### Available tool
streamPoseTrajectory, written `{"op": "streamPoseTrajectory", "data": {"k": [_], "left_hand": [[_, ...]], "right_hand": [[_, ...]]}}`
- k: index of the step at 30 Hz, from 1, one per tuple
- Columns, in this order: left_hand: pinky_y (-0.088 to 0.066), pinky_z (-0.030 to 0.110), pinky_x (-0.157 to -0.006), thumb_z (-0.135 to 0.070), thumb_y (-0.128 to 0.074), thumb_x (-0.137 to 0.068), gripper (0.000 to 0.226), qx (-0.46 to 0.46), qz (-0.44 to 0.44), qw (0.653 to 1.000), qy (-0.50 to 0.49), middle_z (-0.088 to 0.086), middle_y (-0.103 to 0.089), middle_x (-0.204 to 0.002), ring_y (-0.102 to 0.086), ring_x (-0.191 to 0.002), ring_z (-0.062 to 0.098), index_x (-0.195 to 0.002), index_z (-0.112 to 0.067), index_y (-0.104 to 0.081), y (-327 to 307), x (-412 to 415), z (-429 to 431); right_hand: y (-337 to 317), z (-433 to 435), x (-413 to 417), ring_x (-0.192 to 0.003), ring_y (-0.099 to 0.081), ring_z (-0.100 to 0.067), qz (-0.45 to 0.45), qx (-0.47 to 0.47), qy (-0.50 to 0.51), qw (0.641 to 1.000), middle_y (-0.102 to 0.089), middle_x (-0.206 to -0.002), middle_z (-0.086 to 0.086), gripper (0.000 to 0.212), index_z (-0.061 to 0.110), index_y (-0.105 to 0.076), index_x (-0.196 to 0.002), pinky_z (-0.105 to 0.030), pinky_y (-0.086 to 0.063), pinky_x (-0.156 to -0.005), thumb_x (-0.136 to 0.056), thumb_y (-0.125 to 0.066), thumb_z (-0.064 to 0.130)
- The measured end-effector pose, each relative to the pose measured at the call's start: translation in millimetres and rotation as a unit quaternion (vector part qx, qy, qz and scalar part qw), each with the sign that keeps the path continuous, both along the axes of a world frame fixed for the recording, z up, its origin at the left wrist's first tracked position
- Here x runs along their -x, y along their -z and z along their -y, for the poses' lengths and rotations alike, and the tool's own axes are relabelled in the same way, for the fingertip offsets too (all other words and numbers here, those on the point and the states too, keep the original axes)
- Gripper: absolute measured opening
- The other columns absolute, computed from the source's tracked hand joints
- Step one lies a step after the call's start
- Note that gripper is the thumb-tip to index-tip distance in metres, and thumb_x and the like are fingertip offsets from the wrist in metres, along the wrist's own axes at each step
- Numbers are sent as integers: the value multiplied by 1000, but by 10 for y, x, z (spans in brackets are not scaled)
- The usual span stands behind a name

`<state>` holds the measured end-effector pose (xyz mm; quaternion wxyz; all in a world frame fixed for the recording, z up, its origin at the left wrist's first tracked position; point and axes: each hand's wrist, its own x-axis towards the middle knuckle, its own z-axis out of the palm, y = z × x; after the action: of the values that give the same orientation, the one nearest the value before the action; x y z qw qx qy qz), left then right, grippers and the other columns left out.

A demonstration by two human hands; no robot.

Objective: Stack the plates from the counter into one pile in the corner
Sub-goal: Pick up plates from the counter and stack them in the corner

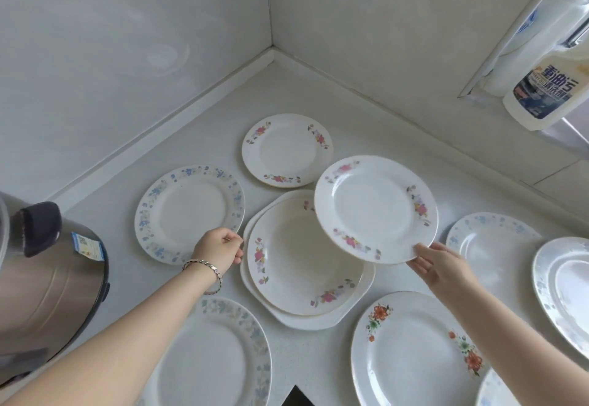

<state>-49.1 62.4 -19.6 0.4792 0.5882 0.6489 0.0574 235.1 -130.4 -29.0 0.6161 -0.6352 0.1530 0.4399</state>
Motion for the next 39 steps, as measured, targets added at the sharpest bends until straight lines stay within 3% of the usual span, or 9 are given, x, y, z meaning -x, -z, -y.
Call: {"op": "streamPoseTrajectory", "data": {"k": [6,12,15,19,22,26,29,34,39], "left_hand": [[-38,22,-49,-6,-45,-88,24,4,-4,1000,1,2,-60,-60,-57,-53,15,-69,-16,-55,8,198,59],[-38,22,-51,-6,-45,-88,25,-4,-1,1000,1,1,-61,-62,-57,-53,14,-68,-19,-55,0,333,101],[-38,20,-48,-4,-45,-88,27,-2,7,1000,-15,2,-59,-61,-56,-52,15,-66,-17,-54,8,381,98],[-36,20,-45,-4,-48,-89,29,9,16,999,-47,4,-57,-58,-54,-50,16,-63,-15,-52,41,457,82],[-36,22,-47,-4,-48,-88,29,10,11,998,-53,4,-58,-57,-55,-49,16,-63,-16,-53,70,501,77],[-36,22,-47,-2,-46,-88,29,12,10,999,-48,3,-58,-57,-55,-50,16,-63,-16,-53,93,496,95],[-36,21,-48,-3,-46,-88,28,11,17,999,-43,4,-58,-58,-55,-51,16,-64,-16,-53,94,468,107],[-38,21,-50,-5,-46,-88,26,0,19,1000,-24,2,-59,-59,-55,-51,15,-66,-16,-53,68,452,137],[-38,21,-51,-5,-45,-87,27,-11,20,999,-24,2,-58,-59,-55,-51,15,-65,-17,-53,48,498,142]], "right_hand": [[264,29,675,-43,-59,-15,13,64,-114,991,-62,-51,-8,11,-7,-60,-86,-21,-52,-42,-86,-49,-9],[391,-77,1028,-52,-59,-17,2,68,-121,990,-59,-46,-1,16,5,-62,-83,-17,-55,-46,-86,-52,-8],[372,-97,1072,-68,-58,-26,2,82,-118,990,-57,-63,-9,16,3,-61,-97,-14,-50,-41,-86,-53,-6],[350,-82,1064,-61,-55,-23,23,100,-122,987,-53,-62,-8,19,1,-60,-101,-14,-50,-40,-86,-52,-8],[357,-91,1051,-43,-59,-13,29,116,-137,983,-53,-58,-7,20,1,-60,-103,-21,-57,-60,-85,-53,-6],[311,-150,1043,-34,-59,-8,58,149,-152,975,-54,-56,-6,17,2,-61,-93,-40,-50,-92,-81,-53,-7],[292,-188,1049,-50,-58,-17,90,171,-150,970,-55,-61,-7,17,-1,-62,-93,-33,-59,-75,-80,-53,-9],[381,-203,1050,-57,-64,-23,128,235,-157,951,-63,-65,-11,27,6,-58,-100,-44,-56,-85,-75,-64,-2],[313,-238,1067,-57,-61,-27,151,283,-217,922,-56,-38,-4,10,1,-64,-62,-37,-53,-67,-71,-62,-2]]}}
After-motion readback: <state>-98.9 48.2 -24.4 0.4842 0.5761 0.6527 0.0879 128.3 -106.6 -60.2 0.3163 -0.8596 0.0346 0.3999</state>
